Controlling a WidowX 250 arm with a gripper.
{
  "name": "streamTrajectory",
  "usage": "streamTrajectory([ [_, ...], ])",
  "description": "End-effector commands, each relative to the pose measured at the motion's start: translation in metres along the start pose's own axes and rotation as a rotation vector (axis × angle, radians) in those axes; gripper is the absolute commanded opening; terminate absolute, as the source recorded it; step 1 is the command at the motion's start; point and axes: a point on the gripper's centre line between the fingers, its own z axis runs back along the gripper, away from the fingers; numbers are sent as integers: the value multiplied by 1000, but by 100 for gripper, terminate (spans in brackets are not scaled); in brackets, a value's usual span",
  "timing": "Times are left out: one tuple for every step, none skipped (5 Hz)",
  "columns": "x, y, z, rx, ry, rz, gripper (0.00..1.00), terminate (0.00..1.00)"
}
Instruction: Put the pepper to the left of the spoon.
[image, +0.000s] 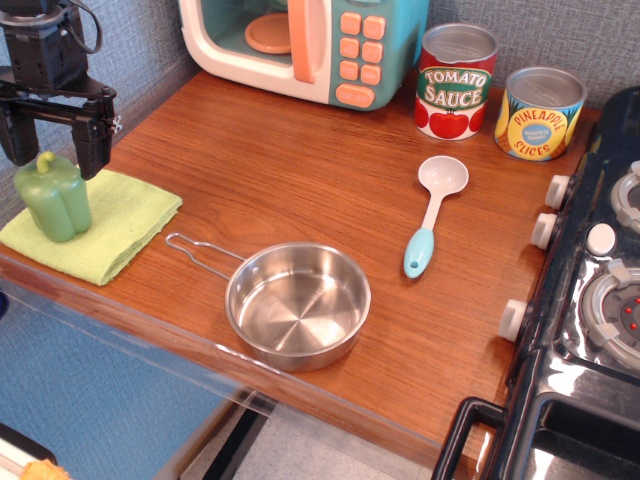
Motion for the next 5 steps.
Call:
streamTrajectory([
  [-5, 5, 14, 19, -37, -17, 0, 0],
  [-6, 5, 15, 18, -43, -27, 0, 0],
  [-7, 1, 21, 15, -62, -52, 0, 0],
  [-3, -17, 41, 11, -107, -102, 0, 0],
  [4, -59, 74, 19, -187, -194, 0, 0],
])
